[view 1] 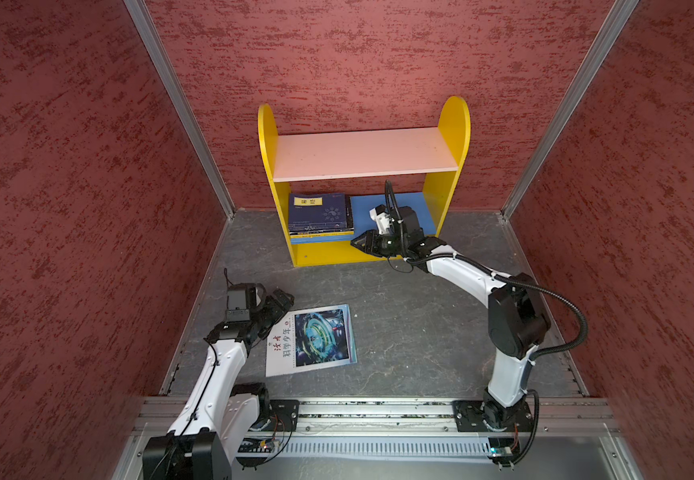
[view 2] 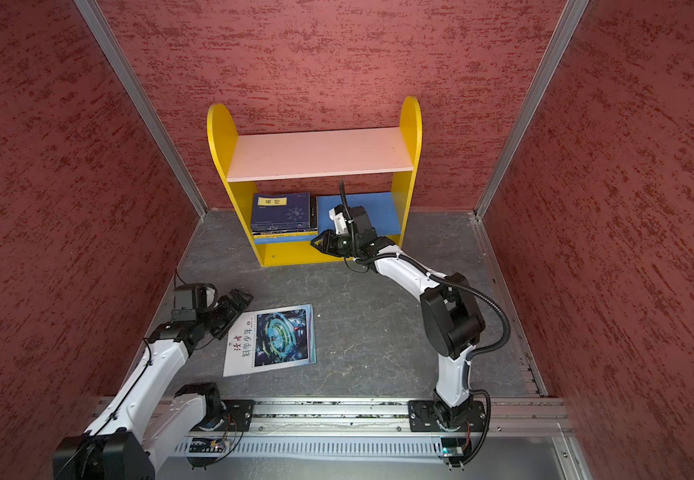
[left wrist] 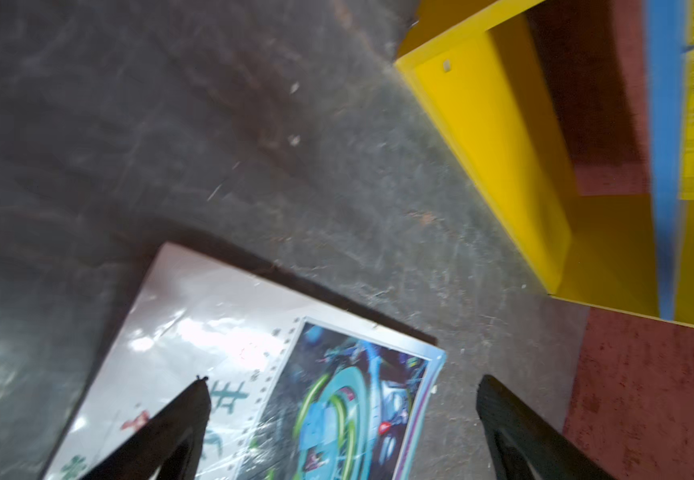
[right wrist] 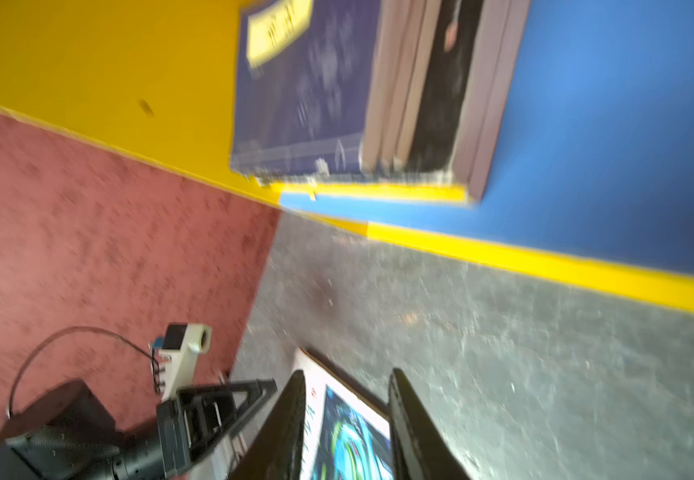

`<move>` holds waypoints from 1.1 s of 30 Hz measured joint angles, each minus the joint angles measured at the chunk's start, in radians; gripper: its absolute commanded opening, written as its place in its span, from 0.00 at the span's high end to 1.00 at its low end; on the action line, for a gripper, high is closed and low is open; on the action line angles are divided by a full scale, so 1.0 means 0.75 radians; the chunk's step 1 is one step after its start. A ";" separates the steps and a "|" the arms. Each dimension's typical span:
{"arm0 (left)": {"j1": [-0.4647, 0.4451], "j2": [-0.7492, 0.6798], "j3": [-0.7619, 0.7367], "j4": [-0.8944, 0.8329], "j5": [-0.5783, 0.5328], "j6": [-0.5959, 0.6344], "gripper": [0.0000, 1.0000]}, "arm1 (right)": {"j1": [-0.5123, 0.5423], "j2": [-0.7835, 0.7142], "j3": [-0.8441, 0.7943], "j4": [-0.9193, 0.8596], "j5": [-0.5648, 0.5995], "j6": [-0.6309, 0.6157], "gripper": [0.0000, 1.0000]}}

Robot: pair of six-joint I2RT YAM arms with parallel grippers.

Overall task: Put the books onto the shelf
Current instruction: 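Release the book and lower both grippers to the white-covered book, then grasp opposite edges of the white-covered book with both grippers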

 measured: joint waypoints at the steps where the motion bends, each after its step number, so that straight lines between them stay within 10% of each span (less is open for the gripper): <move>1: 0.004 0.001 -0.014 -0.022 -0.018 -0.005 0.01 | 0.020 0.000 -0.018 -0.032 0.006 -0.024 0.62; 20: 0.020 0.012 -0.084 -0.243 -0.254 -0.028 0.01 | 0.165 -0.013 -0.389 -0.263 0.041 -0.165 0.49; 33: -0.109 0.325 -0.051 0.190 0.274 0.132 0.01 | 0.103 -0.024 -0.549 -0.077 0.011 -0.022 0.47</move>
